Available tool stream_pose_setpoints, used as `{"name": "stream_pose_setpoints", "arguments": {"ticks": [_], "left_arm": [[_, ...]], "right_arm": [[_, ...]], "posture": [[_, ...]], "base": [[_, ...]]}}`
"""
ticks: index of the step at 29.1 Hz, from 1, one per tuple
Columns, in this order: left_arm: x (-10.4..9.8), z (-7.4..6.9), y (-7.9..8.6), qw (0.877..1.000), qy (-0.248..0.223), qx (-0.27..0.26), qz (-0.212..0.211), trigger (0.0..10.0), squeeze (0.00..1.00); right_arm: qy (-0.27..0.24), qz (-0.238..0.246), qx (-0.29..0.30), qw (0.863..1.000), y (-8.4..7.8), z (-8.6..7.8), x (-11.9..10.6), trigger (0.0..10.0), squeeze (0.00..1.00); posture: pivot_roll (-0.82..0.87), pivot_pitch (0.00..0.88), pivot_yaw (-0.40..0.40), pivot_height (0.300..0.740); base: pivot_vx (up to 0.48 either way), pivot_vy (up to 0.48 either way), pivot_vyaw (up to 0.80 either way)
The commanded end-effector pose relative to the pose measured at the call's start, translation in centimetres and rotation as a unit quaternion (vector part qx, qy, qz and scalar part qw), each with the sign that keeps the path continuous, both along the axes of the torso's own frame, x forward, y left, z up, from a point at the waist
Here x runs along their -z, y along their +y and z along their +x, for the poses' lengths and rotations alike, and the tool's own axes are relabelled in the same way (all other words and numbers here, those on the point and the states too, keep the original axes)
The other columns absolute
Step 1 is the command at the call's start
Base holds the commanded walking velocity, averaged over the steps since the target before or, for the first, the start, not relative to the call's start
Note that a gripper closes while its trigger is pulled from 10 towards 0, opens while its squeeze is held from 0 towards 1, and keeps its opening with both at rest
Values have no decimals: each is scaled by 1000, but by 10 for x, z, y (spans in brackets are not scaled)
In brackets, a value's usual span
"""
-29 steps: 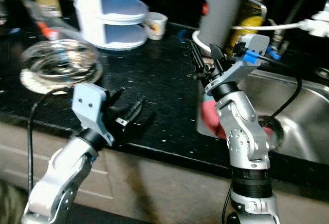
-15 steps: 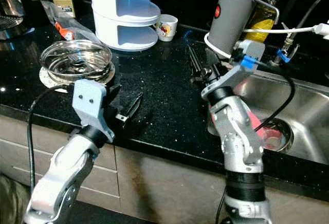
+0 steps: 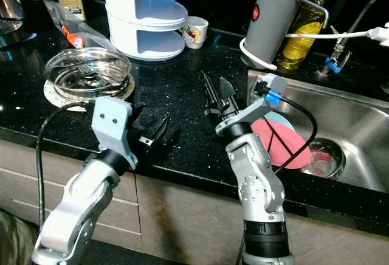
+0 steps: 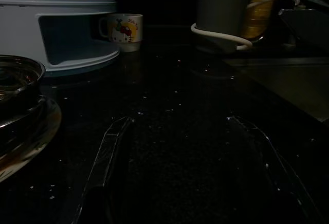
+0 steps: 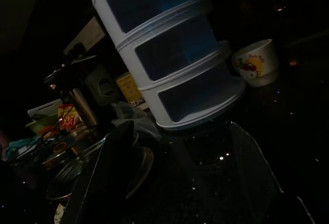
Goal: Kitchen organization
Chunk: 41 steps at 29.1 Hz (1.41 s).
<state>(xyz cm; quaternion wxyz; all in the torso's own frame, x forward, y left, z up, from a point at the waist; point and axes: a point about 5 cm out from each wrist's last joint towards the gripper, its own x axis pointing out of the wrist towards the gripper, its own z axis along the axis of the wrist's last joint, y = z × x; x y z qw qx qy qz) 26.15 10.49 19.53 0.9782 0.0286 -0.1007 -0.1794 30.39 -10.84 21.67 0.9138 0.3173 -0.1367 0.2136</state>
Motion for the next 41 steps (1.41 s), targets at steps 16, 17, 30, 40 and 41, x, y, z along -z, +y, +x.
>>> {"name": "stream_pose_setpoints", "arguments": {"ticks": [16,17,30,40,41], "left_arm": [[4,0,-3,1000,4,3,19,10000,0],[4,0,-3,1000,4,3,19,10000,0],[3,0,-5,1000,4,3,20,10000,0],[18,-3,6,999,24,-2,39,10000,0],[21,-4,9,999,28,-5,42,10000,0]], "right_arm": [[0,18,9,1000,-4,-4,3,10000,0],[0,17,9,1000,-4,-4,4,10000,0],[9,-5,10,1000,-6,-5,9,10000,0],[47,-79,26,995,-19,-18,39,10000,0],[61,-93,40,993,-23,-20,46,10000,0]], "posture": [[162,0,-161,740],[162,0,-161,740],[161,2,-161,740],[155,8,-161,740],[155,8,-161,740]], "base": [[-192,0,0],[-277,0,0],[-278,0,0],[-278,0,0],[-270,0,0]]}}
